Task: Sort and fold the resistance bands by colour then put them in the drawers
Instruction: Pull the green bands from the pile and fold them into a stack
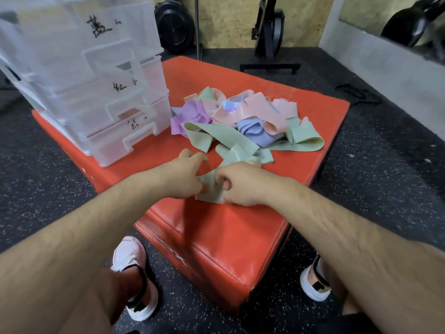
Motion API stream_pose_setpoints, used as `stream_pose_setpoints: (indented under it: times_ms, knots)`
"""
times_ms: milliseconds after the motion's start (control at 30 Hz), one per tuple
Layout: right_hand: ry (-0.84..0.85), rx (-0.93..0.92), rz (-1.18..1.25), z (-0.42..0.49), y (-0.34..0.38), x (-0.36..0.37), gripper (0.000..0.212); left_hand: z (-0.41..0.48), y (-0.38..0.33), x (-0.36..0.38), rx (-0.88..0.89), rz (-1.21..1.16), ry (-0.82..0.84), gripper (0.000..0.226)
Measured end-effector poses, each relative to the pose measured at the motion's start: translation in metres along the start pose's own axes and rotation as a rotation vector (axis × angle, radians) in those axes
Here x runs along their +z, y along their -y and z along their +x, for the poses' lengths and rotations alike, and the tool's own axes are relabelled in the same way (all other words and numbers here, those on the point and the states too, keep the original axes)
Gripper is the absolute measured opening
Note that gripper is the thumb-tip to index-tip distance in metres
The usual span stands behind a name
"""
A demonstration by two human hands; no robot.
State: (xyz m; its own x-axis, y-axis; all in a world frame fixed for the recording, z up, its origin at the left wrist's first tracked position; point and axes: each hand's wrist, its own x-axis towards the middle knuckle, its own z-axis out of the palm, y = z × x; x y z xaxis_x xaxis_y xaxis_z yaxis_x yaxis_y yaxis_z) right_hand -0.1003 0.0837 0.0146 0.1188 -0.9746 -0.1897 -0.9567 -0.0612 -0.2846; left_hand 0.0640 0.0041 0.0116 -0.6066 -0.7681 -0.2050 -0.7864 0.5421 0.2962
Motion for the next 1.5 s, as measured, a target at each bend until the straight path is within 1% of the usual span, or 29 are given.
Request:
stream_pose_setpoints:
  times_ms: [67, 133, 233, 300, 333, 400, 433, 467, 500, 533, 600, 633, 667, 733, 767, 833, 900, 967, 1067, 1100, 1167, 1233, 1367, 1433, 1500]
  knots:
    - [-0.009, 0.008, -0.005, 0.001, 0.000, 0.001, 0.033, 0.000, 0.003, -0.003, -0.053, -0.041, 0.040, 0.058]
    - [-0.030, 0.010, -0.012, 0.003, -0.001, 0.001, 0.036, 0.000, 0.004, -0.004, -0.070, -0.099, 0.054, 0.047]
    - [-0.043, -0.003, 0.013, 0.008, -0.002, 0.002, 0.027, -0.001, 0.002, -0.009, -0.044, -0.145, 0.047, 0.033]
    - [-0.103, -0.002, 0.098, 0.011, -0.003, 0.001, 0.025, -0.001, 0.002, -0.013, -0.009, -0.148, 0.015, 0.032]
    - [-0.156, -0.003, 0.139, 0.012, -0.002, 0.000, 0.030, -0.002, 0.001, -0.016, 0.015, -0.133, -0.009, 0.032]
    - [-0.259, -0.021, 0.168, 0.014, -0.002, -0.004, 0.047, -0.005, 0.002, -0.023, 0.082, -0.133, -0.064, 0.033]
    - [-0.286, -0.038, 0.166, 0.015, -0.001, -0.005, 0.055, -0.008, 0.002, -0.027, 0.122, -0.141, -0.098, 0.032]
    - [-0.293, -0.055, 0.166, 0.015, 0.000, -0.008, 0.057, -0.012, 0.002, -0.032, 0.167, -0.144, -0.140, 0.031]
    - [-0.289, -0.066, 0.180, 0.016, 0.000, -0.009, 0.054, -0.016, 0.001, -0.036, 0.208, -0.142, -0.180, 0.030]
    - [-0.293, -0.076, 0.210, 0.016, 0.000, -0.010, 0.045, -0.020, 0.001, -0.040, 0.247, -0.138, -0.221, 0.029]
    - [-0.363, -0.096, 0.309, 0.015, 0.001, -0.011, 0.019, -0.027, -0.001, -0.050, 0.265, -0.173, -0.289, 0.018]
    - [-0.410, -0.098, 0.359, 0.015, 0.003, -0.012, 0.010, -0.028, -0.001, -0.054, 0.242, -0.261, -0.301, 0.009]
    - [-0.457, -0.097, 0.377, 0.014, 0.006, -0.014, 0.009, -0.031, -0.002, -0.057, 0.212, -0.403, -0.291, 0.001]
    - [-0.543, -0.122, 0.335, 0.012, 0.012, -0.017, 0.012, -0.031, -0.006, -0.058, 0.128, -0.709, -0.250, 0.017]
    - [-0.586, -0.140, 0.295, 0.012, 0.015, -0.018, 0.013, -0.029, -0.006, -0.057, 0.089, -0.804, -0.236, 0.022]
    - [-0.641, -0.156, 0.226, 0.012, 0.018, -0.017, 0.017, -0.028, -0.008, -0.053, 0.044, -0.898, -0.229, 0.021]
    - [-0.605, -0.144, 0.287, 0.013, 0.019, -0.014, 0.018, -0.025, -0.004, -0.052, 0.044, -0.896, -0.261, 0.019]
    - [-0.490, -0.136, 0.484, 0.013, 0.021, -0.011, 0.025, -0.025, 0.003, -0.056, 0.069, -0.768, -0.323, 0.023]
    - [-0.352, -0.111, 0.761, 0.015, 0.023, -0.016, 0.040, -0.028, 0.006, -0.061, 0.124, -0.621, -0.353, 0.021]
    - [-0.326, -0.102, 0.811, 0.017, 0.022, -0.019, 0.045, -0.029, 0.006, -0.062, 0.147, -0.598, -0.355, 0.021]
    - [-0.290, -0.122, 0.794, 0.020, 0.020, -0.025, 0.054, -0.031, 0.006, -0.063, 0.189, -0.603, -0.345, 0.021]
    - [-0.253, -0.166, 0.734, 0.023, 0.020, -0.023, 0.049, -0.032, 0.006, -0.064, 0.209, -0.629, -0.340, 0.022]
    - [-0.267, -0.173, 0.749, 0.025, 0.021, -0.016, 0.014, -0.032, 0.012, -0.068, 0.134, -0.640, -0.362, 0.022]
    - [-0.224, -0.151, 0.801, 0.024, 0.018, -0.020, 0.012, -0.033, 0.017, -0.069, 0.094, -0.692, -0.371, 0.023]
    - [-0.147, -0.128, 0.805, 0.022, 0.013, -0.026, 0.019, -0.034, 0.020, -0.069, 0.076, -0.736, -0.373, 0.023]
